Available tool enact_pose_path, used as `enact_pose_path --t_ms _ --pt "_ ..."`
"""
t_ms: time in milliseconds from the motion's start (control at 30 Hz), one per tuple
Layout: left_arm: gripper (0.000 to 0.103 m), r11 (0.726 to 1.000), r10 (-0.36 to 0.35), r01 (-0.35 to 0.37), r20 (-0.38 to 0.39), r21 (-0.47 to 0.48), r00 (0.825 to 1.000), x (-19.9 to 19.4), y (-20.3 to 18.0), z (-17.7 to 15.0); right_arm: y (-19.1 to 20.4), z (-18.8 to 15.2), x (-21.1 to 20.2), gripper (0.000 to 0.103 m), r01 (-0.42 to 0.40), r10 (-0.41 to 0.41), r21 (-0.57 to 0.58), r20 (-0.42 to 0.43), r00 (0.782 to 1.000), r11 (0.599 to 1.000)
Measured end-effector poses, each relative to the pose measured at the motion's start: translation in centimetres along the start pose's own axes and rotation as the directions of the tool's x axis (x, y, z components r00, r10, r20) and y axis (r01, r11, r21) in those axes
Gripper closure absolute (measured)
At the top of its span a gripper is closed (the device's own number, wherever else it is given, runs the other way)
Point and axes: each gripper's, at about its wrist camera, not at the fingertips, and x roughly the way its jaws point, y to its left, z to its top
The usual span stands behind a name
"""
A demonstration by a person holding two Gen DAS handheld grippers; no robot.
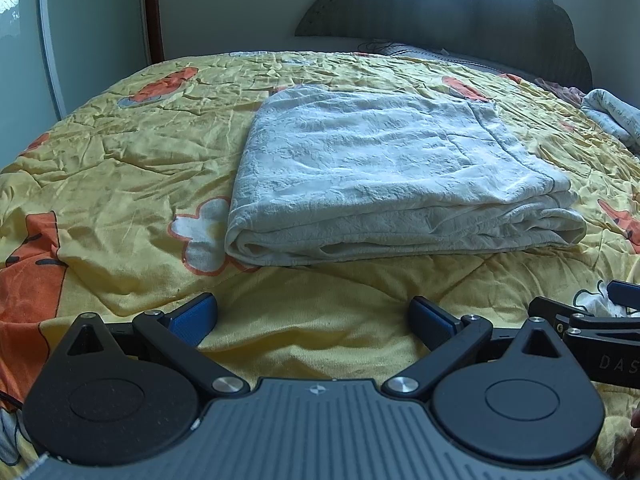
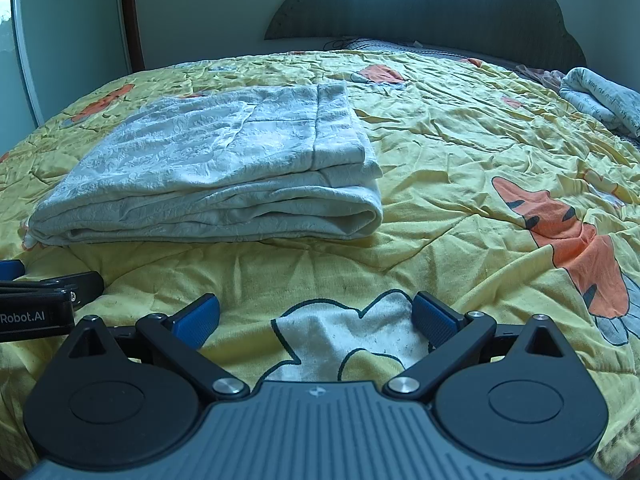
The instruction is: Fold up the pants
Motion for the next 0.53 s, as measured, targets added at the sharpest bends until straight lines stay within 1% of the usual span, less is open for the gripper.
enact_pose_path --t_ms 133,200,333,533 --pt "0.000 1.000 -0.011 0.011 0.000 -0.023 1.000 -0.19 0.30 0.01 -0.01 0.00 0.00 0.000 0.000 0.000 -0.001 0.000 1.000 1.000" --pt "0.001 0.999 -0.004 0.004 0.004 -0.041 1.000 -0.22 0.36 -0.02 0.00 -0.03 -0.02 0.000 -0.001 0.001 0.000 0.000 1.000 1.000" --pt "0.000 1.000 0.009 -0.009 0.002 -0.015 1.000 -0.11 0.04 -0.06 -0.04 -0.01 0.00 0.000 -0.001 0.001 -0.001 0.000 1.000 1.000" --pt "0.000 1.000 0.010 -0.010 -0.018 -0.004 1.000 0.12 0.09 0.29 -0.08 -0.04 0.02 0.000 -0.001 0.001 -0.001 0.000 1.000 1.000"
